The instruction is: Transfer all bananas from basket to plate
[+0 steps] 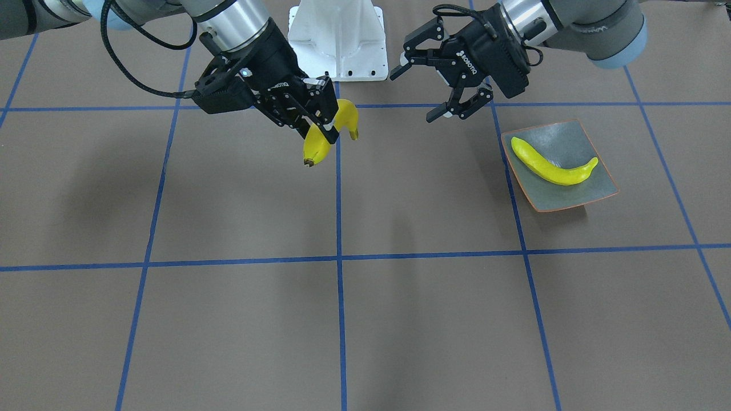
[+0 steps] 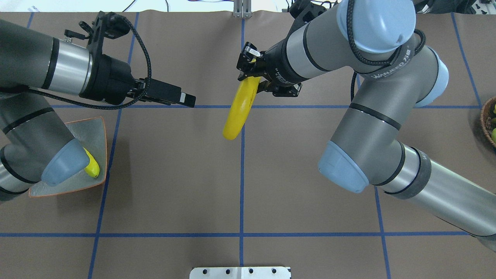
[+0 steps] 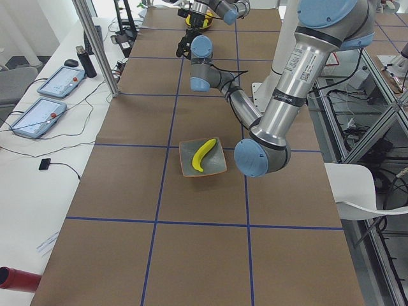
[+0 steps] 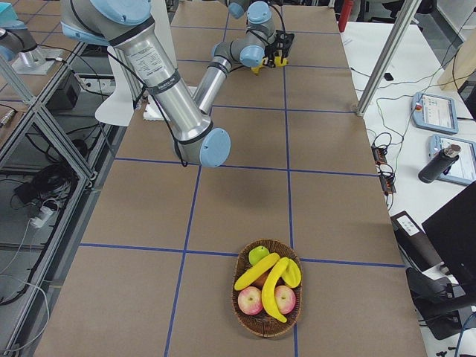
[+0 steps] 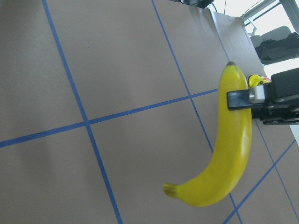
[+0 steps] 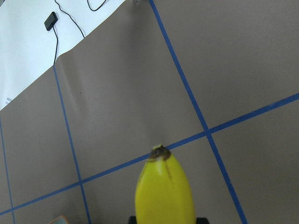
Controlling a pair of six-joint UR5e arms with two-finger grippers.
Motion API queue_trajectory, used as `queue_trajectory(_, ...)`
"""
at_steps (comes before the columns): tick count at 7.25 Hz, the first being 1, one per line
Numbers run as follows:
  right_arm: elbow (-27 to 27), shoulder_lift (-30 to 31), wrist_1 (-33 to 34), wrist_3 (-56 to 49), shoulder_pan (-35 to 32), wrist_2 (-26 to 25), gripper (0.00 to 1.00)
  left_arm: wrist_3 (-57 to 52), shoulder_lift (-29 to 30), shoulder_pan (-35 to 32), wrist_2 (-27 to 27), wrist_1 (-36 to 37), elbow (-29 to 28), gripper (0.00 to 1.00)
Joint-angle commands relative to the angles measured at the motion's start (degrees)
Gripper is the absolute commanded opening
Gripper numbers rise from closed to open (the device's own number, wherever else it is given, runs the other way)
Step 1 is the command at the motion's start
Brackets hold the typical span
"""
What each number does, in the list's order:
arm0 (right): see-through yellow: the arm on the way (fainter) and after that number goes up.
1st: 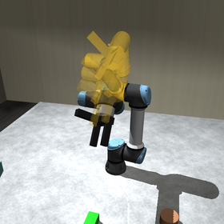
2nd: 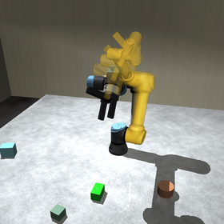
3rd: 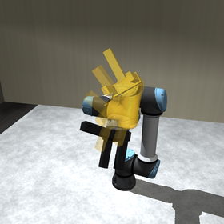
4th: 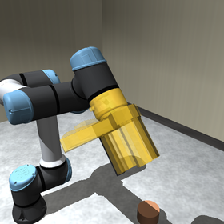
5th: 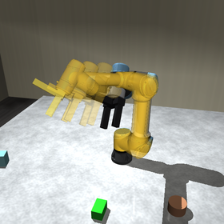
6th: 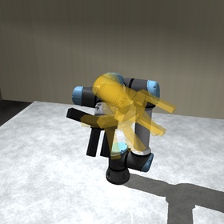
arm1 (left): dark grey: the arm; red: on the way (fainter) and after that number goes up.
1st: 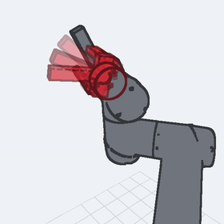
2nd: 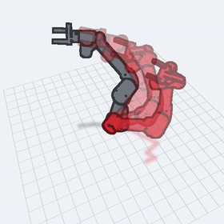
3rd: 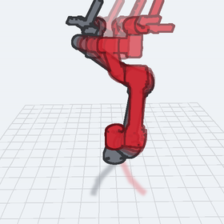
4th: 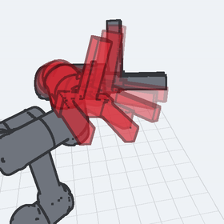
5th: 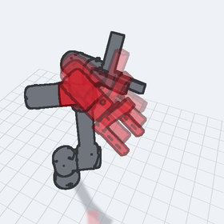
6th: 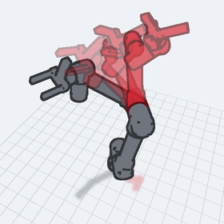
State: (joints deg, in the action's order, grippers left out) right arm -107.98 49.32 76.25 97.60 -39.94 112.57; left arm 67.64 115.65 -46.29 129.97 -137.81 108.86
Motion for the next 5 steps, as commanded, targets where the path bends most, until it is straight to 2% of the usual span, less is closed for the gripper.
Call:
queue_trajectory(1, -0.2, -1.6, -0.2, 0.1, 1.3, -0.1, 0.0, -0.3, 0.4, 2.4, -0.1, -1.3, -0.1, 1.0)
queue_trajectory(5, -0.5, -3.4, -0.4, -1.5, 2.8, 0.1, 0.0, -0.4, 0.4, 4.8, 0.0, -4.9, -0.1, 1.0)
